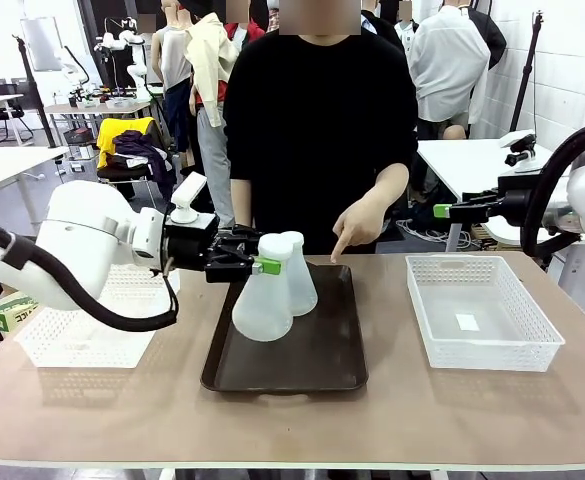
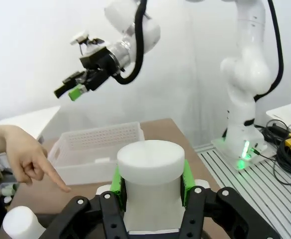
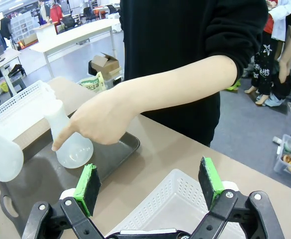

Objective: Prepare the laboratory tools.
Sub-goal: Place the picked Big flask upright in the Handle tray as directed by the person.

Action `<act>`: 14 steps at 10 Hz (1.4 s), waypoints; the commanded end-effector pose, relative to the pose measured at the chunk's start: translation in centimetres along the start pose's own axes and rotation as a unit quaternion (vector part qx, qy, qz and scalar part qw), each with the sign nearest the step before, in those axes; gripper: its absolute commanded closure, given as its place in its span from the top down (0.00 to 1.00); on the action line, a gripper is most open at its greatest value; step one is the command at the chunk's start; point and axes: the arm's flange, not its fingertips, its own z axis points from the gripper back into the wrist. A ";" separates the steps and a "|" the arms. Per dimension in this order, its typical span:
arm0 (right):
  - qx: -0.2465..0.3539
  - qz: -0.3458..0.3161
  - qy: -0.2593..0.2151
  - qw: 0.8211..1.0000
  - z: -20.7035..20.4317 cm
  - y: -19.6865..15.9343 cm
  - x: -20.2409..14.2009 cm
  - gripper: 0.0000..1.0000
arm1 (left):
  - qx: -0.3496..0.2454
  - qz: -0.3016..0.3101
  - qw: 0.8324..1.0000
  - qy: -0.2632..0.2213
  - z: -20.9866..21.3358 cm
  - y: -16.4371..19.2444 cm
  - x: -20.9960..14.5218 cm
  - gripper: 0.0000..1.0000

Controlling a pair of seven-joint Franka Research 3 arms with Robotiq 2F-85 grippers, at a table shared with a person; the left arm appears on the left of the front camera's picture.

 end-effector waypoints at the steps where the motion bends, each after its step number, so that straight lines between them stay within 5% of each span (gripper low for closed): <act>1: 0.003 -0.003 0.006 1.000 0.0 0.0 0.0 1.00 | 0.000 -0.002 1.000 -0.021 -1.2 1.4 -1.8 0.00; 4: 0.003 -0.003 0.006 1.000 0.0 0.0 0.0 1.00 | 0.028 0.011 0.999 -0.045 -1.3 3.3 -4.4 0.00; 11: 0.003 -0.003 0.006 1.000 0.0 0.0 0.0 1.00 | 0.039 0.059 0.997 -0.018 -1.3 3.8 -7.3 0.00; 14: 0.003 -0.003 0.006 1.000 0.0 0.0 0.0 1.00 | 0.037 0.068 0.997 -0.002 -1.2 3.8 -7.6 0.58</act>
